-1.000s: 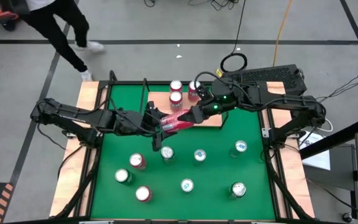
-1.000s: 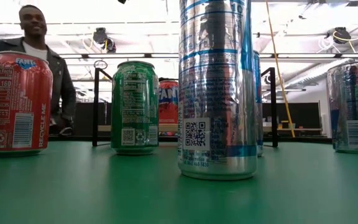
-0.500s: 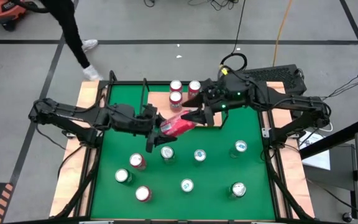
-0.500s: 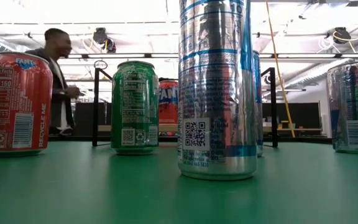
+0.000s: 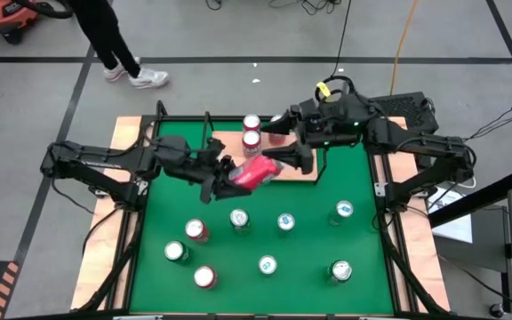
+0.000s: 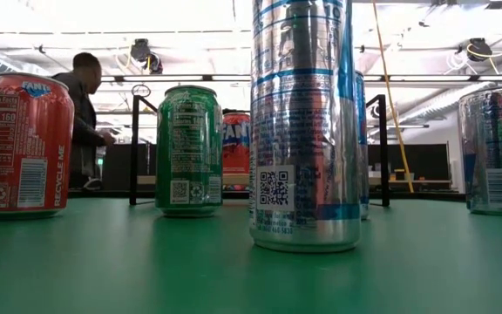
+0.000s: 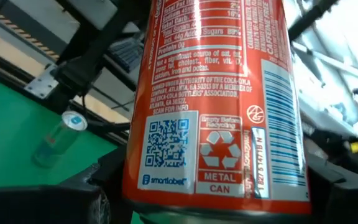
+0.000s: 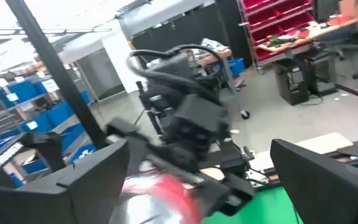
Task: Place canned beverage on shelf
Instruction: Put the red soda can on the shelf aligned with the other right red soda can
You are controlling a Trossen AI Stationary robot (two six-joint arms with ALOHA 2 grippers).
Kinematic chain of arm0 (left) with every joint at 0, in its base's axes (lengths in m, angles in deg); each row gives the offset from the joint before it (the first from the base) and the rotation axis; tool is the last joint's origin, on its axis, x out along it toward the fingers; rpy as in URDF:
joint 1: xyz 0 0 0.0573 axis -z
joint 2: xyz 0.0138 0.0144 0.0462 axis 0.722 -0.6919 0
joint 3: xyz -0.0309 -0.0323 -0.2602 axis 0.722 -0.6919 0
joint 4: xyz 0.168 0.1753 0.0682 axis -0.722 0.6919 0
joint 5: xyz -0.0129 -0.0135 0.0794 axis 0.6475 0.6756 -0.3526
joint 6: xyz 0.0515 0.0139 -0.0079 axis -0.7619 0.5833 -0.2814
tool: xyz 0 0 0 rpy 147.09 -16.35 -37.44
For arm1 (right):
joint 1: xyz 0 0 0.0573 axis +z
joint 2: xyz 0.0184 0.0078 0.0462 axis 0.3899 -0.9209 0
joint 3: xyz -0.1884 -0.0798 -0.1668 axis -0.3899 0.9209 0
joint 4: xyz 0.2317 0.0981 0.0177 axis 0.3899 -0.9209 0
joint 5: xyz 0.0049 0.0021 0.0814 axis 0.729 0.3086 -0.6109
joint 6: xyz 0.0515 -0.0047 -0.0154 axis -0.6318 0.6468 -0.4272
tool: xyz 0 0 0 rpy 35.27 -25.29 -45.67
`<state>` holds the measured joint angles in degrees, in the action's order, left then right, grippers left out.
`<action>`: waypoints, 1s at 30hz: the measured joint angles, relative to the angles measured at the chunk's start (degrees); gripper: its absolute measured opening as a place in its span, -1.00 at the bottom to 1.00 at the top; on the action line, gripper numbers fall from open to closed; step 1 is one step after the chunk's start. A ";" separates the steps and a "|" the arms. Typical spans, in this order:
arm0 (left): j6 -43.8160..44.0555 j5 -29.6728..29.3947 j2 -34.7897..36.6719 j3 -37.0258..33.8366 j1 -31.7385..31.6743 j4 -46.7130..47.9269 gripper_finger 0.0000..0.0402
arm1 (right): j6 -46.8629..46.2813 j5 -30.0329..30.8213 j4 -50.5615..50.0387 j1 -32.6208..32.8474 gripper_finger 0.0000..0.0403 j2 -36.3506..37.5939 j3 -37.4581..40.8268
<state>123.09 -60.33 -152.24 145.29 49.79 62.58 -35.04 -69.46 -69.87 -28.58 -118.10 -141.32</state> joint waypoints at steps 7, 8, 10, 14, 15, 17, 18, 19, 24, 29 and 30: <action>4.87 3.76 -1.47 0.00 -2.07 -1.09 0.41 | 1.69 -6.46 -1.25 -2.51 0.89 4.98 0.03; 6.10 4.35 -1.85 0.00 -2.26 -1.30 0.41 | 1.94 -6.76 -1.61 -2.73 0.89 5.61 0.03; 7.30 5.08 -2.83 0.00 -2.44 -3.60 0.41 | 2.43 -7.62 -4.03 -3.31 0.89 6.81 0.03; 8.01 7.47 -5.39 0.00 -2.49 -11.22 0.41 | 2.55 -9.88 -10.76 -3.83 0.92 8.86 0.03; 8.49 8.07 -6.12 0.06 -2.53 -13.34 0.41 | 2.56 -10.56 -12.20 -3.95 0.93 9.34 0.03; 10.04 10.30 -7.90 0.09 -2.92 -16.17 0.41 | 2.62 -10.73 -14.57 -3.95 0.96 10.12 0.03; 10.68 10.91 -8.91 0.07 -3.10 -18.07 0.41 | 2.78 -10.77 -15.33 -3.95 0.97 10.44 0.03; 11.24 11.31 -9.92 0.09 -3.26 -19.48 0.41 | 2.92 -11.07 -16.06 -3.95 0.98 10.74 0.03; 15.12 13.36 -14.81 0.07 -3.67 -27.70 0.41 | 1.40 -16.76 -18.39 -3.86 0.98 10.92 0.03; 19.70 16.32 -19.11 0.07 -3.93 -37.87 0.41 | 5.54 -15.02 -22.62 -2.46 0.98 10.90 0.03; 20.29 16.32 -19.60 0.08 -3.96 -38.99 0.41 | 6.47 -14.89 -23.17 -2.38 0.98 10.88 0.03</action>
<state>143.38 -44.01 -171.84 145.37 45.84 23.59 -28.56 -84.36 -93.04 -30.96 -107.22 -141.29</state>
